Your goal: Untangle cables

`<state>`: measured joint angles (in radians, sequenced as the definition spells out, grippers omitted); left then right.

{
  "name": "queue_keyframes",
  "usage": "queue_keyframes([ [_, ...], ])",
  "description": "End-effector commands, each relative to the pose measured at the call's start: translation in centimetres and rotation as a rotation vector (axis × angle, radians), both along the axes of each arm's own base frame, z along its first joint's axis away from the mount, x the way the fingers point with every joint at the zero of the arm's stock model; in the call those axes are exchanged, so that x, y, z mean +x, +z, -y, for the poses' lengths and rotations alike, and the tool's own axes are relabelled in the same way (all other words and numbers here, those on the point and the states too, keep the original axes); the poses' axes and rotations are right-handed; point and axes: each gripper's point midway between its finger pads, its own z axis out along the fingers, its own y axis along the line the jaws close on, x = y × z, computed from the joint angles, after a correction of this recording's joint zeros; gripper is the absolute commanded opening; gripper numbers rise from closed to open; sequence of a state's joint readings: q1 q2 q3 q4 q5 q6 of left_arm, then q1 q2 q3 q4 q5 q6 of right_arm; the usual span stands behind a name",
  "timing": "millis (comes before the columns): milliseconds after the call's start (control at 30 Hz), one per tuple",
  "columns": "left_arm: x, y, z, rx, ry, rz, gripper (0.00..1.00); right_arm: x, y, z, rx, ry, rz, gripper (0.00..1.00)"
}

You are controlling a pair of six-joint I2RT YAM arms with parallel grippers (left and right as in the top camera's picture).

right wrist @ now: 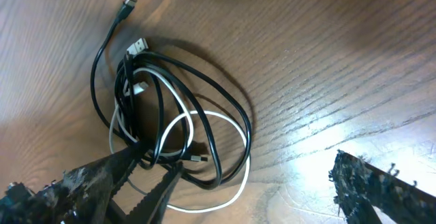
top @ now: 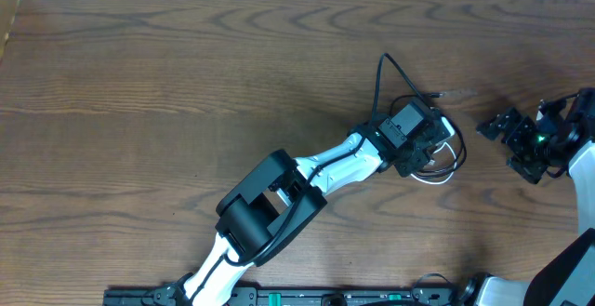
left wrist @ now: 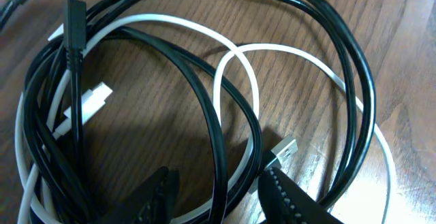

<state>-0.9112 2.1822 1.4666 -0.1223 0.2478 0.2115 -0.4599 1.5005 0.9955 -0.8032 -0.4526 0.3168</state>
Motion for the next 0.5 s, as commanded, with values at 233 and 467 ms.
queue_keyframes([
  [233,0.2,0.9,-0.7,0.013,0.036,-0.016,0.07,-0.3,0.5,-0.5,-0.009,0.056,0.013,0.95],
  [467,2.4,10.9,-4.6,-0.118,0.273,-0.08,0.07,1.0,1.8,-3.1,0.047,0.215,0.14,0.88],
])
